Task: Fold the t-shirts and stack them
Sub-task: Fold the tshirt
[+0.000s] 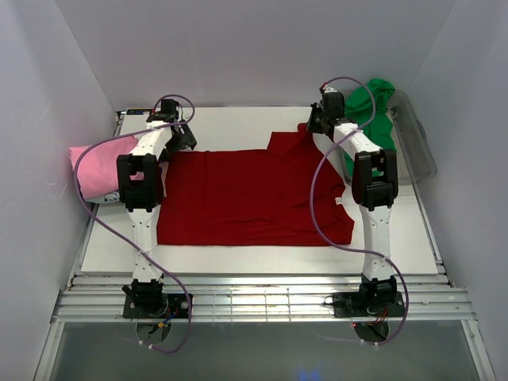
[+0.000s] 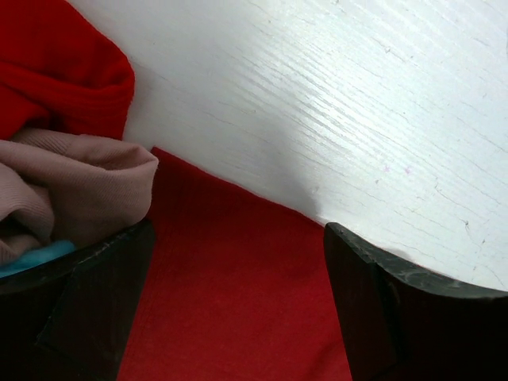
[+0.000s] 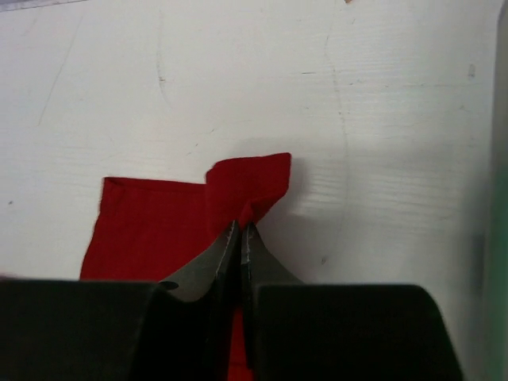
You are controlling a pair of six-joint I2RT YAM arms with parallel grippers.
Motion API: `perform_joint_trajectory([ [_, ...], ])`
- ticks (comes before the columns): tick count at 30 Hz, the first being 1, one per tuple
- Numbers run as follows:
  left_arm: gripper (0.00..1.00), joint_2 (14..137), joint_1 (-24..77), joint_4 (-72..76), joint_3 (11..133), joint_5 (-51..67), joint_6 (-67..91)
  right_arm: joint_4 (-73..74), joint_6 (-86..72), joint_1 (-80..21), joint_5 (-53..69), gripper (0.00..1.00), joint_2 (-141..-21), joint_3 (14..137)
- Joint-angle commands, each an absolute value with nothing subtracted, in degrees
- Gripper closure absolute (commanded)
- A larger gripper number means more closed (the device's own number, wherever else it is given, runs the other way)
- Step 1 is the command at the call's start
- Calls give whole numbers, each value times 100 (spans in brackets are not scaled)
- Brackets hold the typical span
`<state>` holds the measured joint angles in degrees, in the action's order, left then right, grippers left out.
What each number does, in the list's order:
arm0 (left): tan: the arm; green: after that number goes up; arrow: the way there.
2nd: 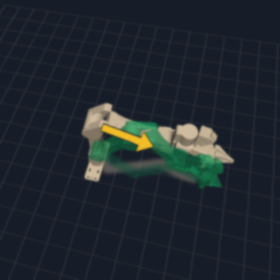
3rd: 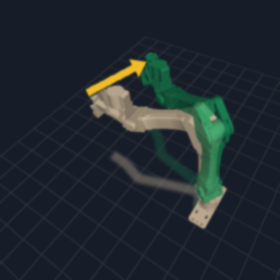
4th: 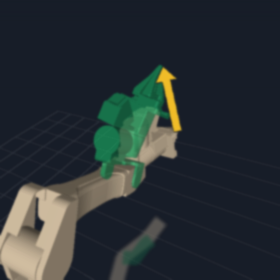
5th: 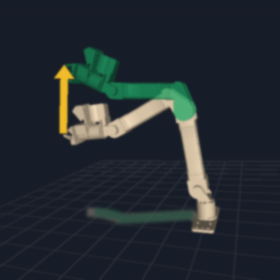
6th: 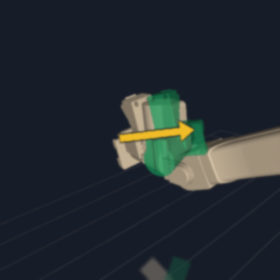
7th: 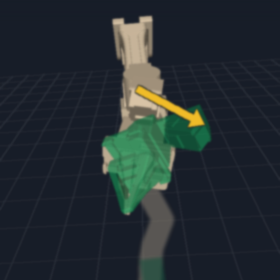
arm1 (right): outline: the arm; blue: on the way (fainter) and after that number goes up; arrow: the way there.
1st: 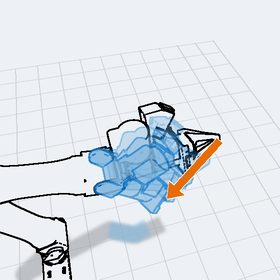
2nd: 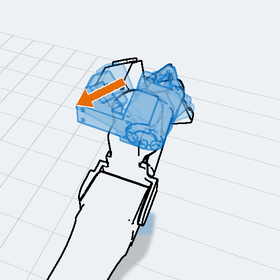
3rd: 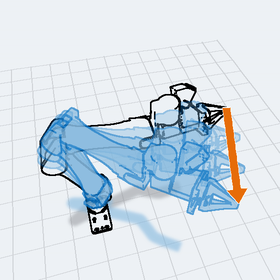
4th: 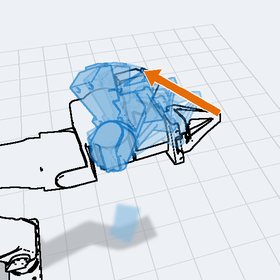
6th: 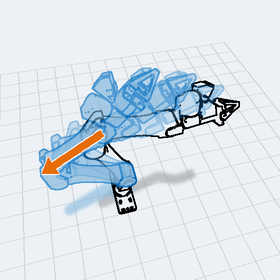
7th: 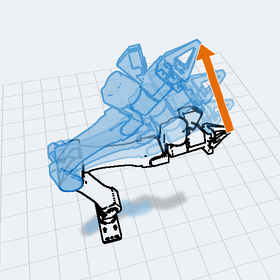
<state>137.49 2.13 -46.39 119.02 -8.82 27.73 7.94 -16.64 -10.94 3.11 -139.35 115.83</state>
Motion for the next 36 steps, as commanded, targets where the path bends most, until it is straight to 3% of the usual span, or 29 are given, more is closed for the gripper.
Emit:
perform_joint_trajectory([
  [1,2,13728,132,-4649,12181,-949,2953,431,-1407,-1072,176,92,-13106,11190],
  [9,5,13930,132,-4702,12384,-1055,3190,545,-1275,-1072,158,92,-12797,10688],
  [16,19,14115,132,-4825,12322,-1239,3243,501,-1292,-1072,158,92,-12630,10371],
  [20,31,14203,132,-4878,12331,-1292,3252,448,-1301,-1072,158,92,-12568,10248],
  [27,65,14344,132,-4922,12384,-1283,3296,404,-1283,-1072,176,92,-12437,10108],
  [34,92,14344,132,-4966,12366,-1222,3305,422,-1204,-1072,167,92,-12331,10064],
  [36,95,14291,132,-4966,12305,-1195,3287,413,-1204,-1072,167,92,-12296,10055],
])
